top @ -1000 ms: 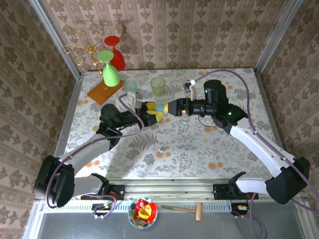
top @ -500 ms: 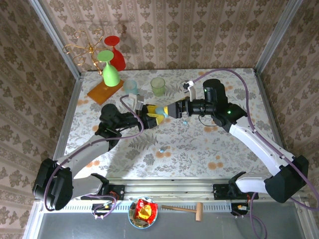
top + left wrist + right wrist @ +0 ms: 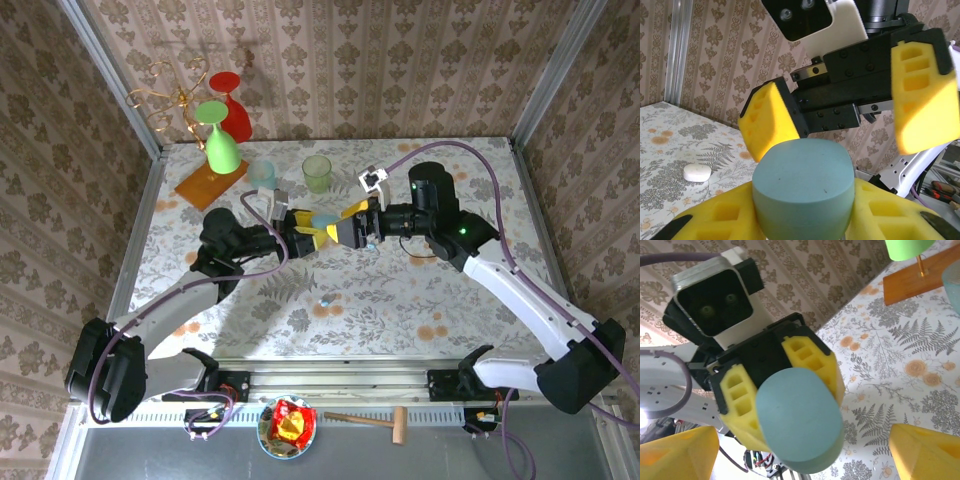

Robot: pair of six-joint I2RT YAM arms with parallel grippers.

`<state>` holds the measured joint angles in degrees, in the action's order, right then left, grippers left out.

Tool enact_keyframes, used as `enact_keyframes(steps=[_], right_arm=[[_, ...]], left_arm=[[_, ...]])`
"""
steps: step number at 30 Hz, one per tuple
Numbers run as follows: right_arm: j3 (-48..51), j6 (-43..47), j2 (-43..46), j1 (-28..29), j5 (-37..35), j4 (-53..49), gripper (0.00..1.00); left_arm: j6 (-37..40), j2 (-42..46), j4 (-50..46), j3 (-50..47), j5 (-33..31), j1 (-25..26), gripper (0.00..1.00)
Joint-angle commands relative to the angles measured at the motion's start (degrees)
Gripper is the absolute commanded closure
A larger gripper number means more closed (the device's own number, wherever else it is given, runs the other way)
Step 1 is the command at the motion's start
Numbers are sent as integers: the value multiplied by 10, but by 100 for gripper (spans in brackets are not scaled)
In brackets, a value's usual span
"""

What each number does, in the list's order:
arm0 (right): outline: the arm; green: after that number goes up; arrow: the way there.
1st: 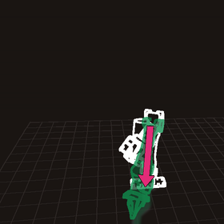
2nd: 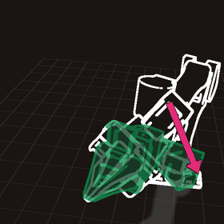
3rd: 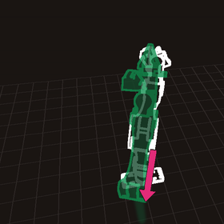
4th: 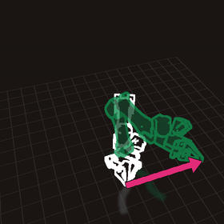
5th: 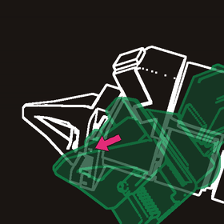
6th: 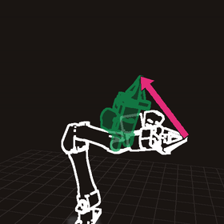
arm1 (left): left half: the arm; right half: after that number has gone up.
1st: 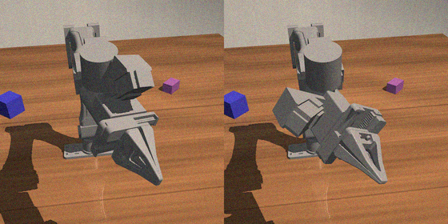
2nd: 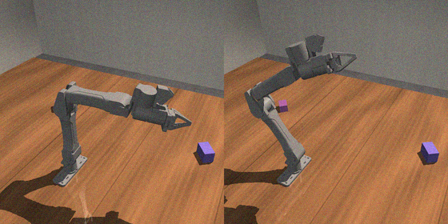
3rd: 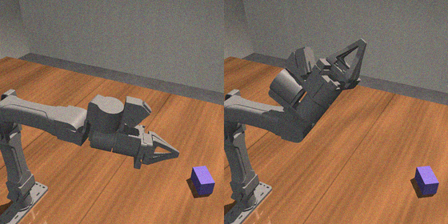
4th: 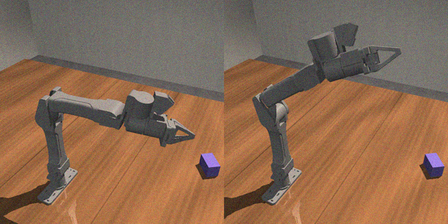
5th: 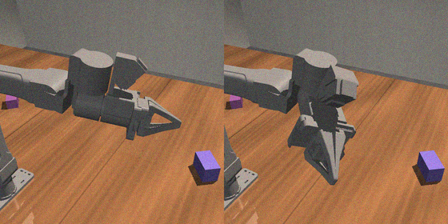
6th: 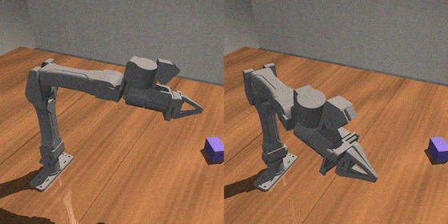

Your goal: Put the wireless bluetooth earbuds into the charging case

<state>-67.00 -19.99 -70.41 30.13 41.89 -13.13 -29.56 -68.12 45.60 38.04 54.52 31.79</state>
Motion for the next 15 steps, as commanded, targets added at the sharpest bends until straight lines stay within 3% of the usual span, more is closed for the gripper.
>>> enact_keyframes(steps=[1,15], right_arm=[[4,26,10,3,0,-20,11],[-22,-27,-20,-6,-116,-46,19]], left_arm=[[2,5,23,21,1,-3,76],[8,15,27,21,20,3,77]])
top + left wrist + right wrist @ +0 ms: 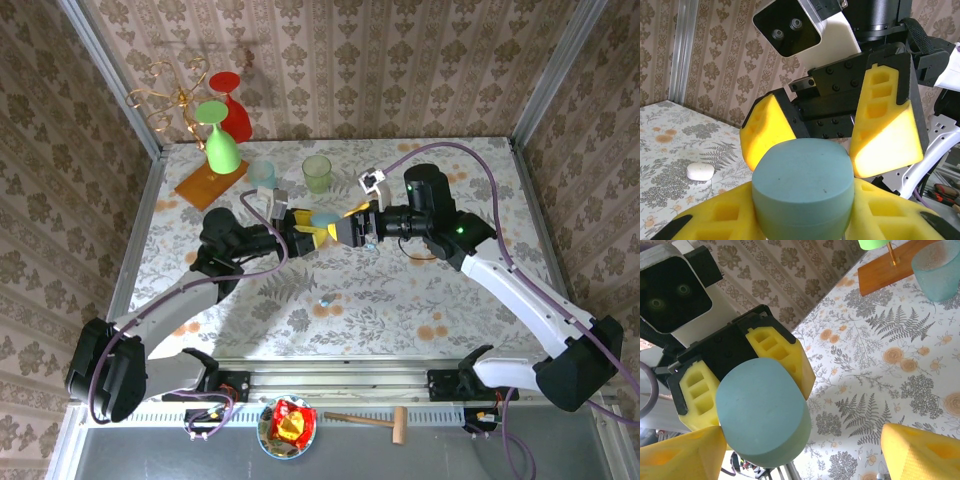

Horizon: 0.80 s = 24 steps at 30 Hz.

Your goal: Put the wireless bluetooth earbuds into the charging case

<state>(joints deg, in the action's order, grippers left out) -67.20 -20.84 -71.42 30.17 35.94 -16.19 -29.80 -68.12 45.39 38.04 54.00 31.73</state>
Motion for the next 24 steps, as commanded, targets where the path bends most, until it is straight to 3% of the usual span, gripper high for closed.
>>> enact_keyframes(steps=[1,16,24], right_arm=[[-21,-20,-10,-6,-59,-13,19],[-41,-34,-24,-14,-98,-7,20],[-60,-33,-26,-16,-82,-7,19]], left_arm=[[12,14,29,23,29,4,77],[33,18,30,17,44,5,76],[57,21,29,13,48,4,76]])
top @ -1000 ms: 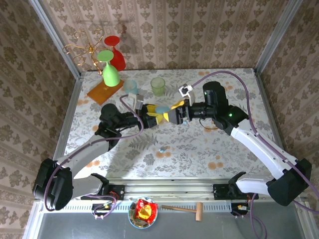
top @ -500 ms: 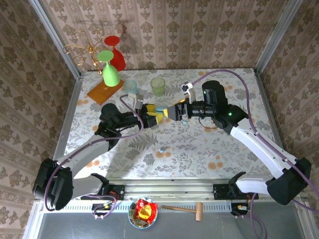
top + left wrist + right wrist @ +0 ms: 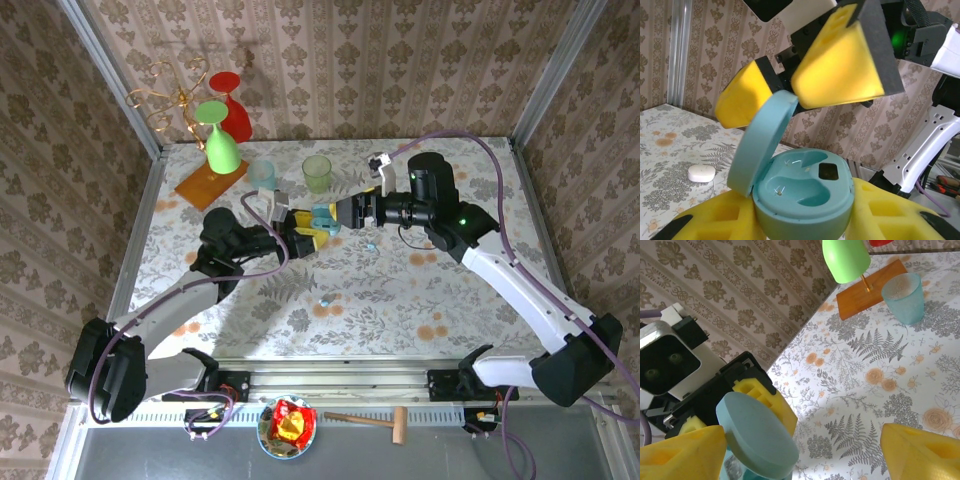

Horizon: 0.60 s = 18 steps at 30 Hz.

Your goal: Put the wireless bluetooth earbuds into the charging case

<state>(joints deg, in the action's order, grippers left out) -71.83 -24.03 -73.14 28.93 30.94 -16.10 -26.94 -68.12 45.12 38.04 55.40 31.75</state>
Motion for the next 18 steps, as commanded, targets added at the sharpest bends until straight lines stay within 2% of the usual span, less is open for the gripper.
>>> enact_keyframes(steps=[1,12,18], right_arm=[[-15,1,-7,-4,-34,-12,18],[-27,33,-2,-4,-64,-62,19],[-16,27,25,-4,2,-31,18]], left_arm=[[30,21,33,13,36,4,76],[26,29,63,6,45,4,76],[34,28,58,-1,34,2,76]])
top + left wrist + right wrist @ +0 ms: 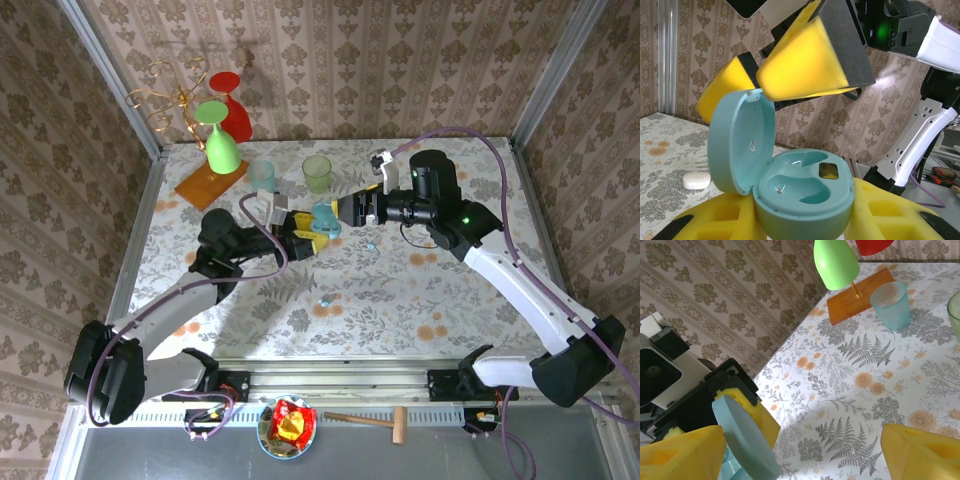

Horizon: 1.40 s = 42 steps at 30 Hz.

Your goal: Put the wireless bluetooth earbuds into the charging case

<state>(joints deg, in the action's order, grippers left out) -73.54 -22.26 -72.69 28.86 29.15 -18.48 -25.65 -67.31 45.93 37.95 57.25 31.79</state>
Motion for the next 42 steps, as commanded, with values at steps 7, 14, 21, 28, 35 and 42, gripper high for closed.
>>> enact_keyframes(steps=[7,14,21,28,35,42], right_arm=[[36,17,63,0,62,43,14],[23,103,46,30,31,-12,15],[19,171,40,64,30,-32,13],[9,153,17,62,-74,-44,22],[14,123,30,51,-52,-1,26],[3,123,21,41,-68,-14,28]], left_arm=[[6,1,64,4,12,0,76],[-19,-9,82,11,17,-1,76],[-27,-9,77,12,15,-2,76],[-34,-6,78,17,26,0,76],[-27,-4,78,8,31,0,76],[-29,0,79,10,37,0,76]])
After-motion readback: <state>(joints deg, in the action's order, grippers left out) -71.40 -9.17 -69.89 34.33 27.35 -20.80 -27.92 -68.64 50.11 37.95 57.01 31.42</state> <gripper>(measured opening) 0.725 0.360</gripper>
